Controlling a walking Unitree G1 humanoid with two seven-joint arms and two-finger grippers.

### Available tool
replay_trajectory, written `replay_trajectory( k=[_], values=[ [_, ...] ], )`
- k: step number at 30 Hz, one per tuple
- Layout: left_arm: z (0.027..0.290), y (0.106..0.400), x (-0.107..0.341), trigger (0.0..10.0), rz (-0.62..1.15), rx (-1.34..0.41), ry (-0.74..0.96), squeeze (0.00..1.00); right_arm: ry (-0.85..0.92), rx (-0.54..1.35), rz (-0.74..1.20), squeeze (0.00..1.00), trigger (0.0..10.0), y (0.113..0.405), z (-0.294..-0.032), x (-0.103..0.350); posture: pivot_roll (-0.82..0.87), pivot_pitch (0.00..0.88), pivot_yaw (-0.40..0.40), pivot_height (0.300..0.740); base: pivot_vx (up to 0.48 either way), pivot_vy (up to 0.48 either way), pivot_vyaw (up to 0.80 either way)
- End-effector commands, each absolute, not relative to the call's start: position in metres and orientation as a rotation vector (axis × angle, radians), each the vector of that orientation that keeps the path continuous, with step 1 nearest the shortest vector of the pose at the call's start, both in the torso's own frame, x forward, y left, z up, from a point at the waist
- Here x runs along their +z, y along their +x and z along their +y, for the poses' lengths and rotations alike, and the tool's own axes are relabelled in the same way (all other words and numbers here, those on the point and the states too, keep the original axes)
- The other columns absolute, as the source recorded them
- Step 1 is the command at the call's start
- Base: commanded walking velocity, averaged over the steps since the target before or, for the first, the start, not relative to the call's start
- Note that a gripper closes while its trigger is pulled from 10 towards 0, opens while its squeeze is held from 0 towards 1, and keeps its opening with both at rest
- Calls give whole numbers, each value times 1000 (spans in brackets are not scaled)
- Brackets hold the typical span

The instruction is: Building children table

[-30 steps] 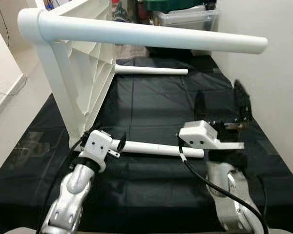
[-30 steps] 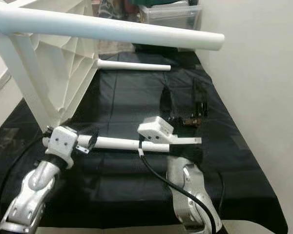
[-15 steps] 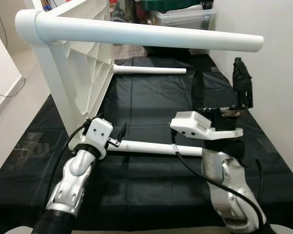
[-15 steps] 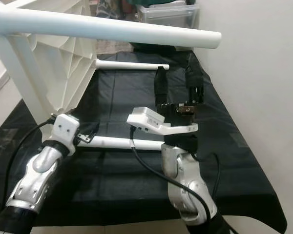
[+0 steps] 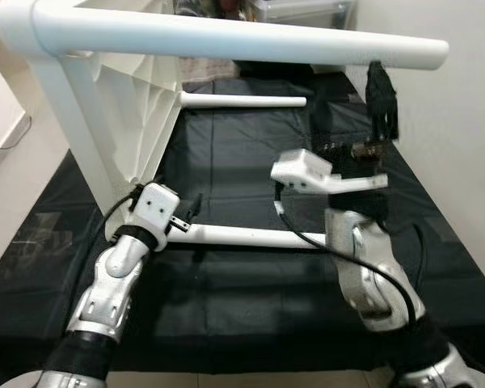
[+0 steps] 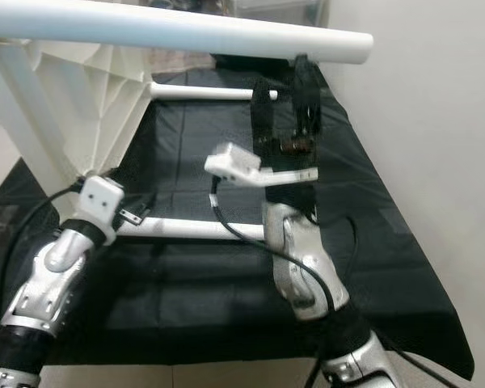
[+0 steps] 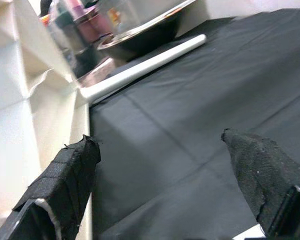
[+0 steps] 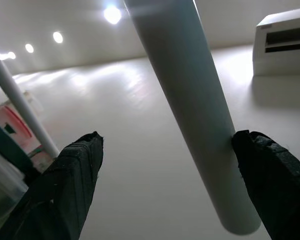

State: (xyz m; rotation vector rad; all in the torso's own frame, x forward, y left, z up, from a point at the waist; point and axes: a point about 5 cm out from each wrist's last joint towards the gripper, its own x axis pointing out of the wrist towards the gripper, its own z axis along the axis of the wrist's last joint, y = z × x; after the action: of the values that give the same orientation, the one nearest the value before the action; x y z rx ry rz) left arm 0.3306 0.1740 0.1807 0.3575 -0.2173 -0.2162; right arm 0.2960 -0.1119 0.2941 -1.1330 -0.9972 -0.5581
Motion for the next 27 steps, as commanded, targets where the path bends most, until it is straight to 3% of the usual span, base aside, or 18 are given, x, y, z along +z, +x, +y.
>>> replay_trajectory(
  k=[1,27],
  values=[
    [178,330,180,10000,-216,-214,356,0,-1142,-563,-1004,0,10000,297,-112,295,73,203,15,740,0,0,0],
    [201,338,186,10000,-216,-172,390,0,-1153,-779,-1158,0,10000,317,-112,341,75,212,15,740,0,0,0]
  ],
)
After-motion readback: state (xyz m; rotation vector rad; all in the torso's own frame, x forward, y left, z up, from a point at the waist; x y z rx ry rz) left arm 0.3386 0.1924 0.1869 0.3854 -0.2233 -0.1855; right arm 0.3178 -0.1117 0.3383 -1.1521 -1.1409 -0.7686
